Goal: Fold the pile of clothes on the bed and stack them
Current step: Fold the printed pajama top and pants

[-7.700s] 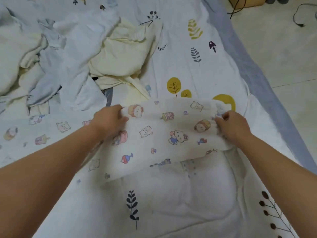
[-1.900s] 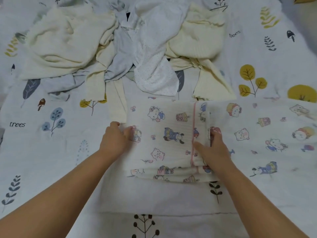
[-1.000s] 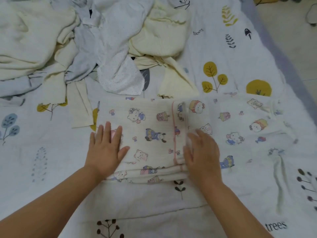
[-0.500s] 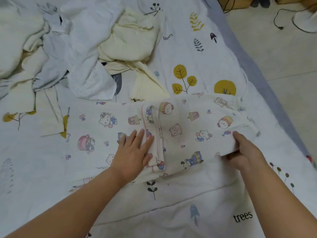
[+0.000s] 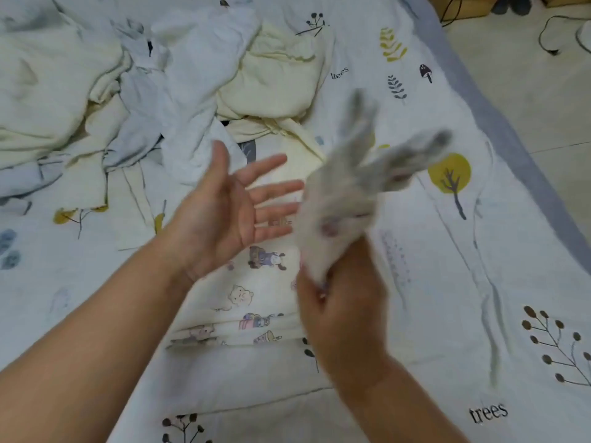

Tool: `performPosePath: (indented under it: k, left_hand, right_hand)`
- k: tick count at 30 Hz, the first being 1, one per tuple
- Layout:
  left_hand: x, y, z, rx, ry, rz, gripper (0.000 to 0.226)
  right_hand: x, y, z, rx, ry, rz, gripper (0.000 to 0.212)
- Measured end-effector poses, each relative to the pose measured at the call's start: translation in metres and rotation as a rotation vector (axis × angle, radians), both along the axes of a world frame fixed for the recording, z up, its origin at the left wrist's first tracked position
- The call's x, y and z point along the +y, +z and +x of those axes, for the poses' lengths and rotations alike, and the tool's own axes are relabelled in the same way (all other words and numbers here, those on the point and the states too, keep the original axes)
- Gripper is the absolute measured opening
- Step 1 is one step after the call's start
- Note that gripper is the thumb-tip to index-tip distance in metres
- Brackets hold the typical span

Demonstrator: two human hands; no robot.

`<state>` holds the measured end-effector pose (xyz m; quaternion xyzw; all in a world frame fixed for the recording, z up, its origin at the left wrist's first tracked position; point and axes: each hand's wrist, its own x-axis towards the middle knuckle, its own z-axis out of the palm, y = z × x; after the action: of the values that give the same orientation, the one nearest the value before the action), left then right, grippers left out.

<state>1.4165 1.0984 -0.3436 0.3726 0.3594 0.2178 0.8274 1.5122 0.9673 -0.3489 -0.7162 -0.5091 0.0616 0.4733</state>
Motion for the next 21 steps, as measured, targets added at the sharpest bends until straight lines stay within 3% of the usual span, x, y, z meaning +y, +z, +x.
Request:
performPosePath:
  k: [2, 4, 7, 10, 12, 15, 16, 19, 21]
  left_hand:
    - [0.013, 0.013, -0.018, -0.174, 0.008, -0.040, 0.098]
    - [0.026, 0.014, -0.040, -0.175, -0.005, -0.025, 0.098]
    - [0.034, -0.001, -0.064, 0.303, 0.003, 0.134, 0.090]
    - [0.024, -0.029, -0.072, 0.709, -0.089, 0.307, 0.121]
    - [0.016, -0.052, -0.073, 0.815, -0.072, 0.325, 0.104]
    - [0.019, -0.073, -0.079, 0.810, 0.211, 0.252, 0.037]
    - [0.023, -0.075, -0.083, 0.800, 0.305, 0.257, 0.027]
    - [0.032, -0.080, -0.100, 0.971, 0.402, 0.348, 0.028]
    - [0.031, -0.086, -0.106, 1.283, 0.208, 0.403, 0.046]
  right_hand:
    - [0.004, -0.005, -0.024, -0.095, 0.190, -0.082, 0.041]
    - [0.006, -0.011, -0.041, -0.112, 0.374, -0.227, 0.044]
    - [0.009, -0.023, -0.057, -0.105, 0.566, -0.410, 0.046]
    - [0.011, -0.031, -0.060, -0.098, 0.673, -0.502, 0.049]
    - [0.011, -0.037, -0.057, -0.142, 0.630, -0.521, 0.049]
    - [0.006, -0.049, -0.043, -0.209, 0.361, -0.554, 0.058]
    - [0.003, -0.054, -0.035, -0.208, 0.288, -0.632, 0.065]
    - [-0.014, -0.080, -0.003, -0.171, 0.199, -0.896, 0.078]
    - [-0.027, -0.091, 0.009, -0.124, 0.262, -1.008, 0.087]
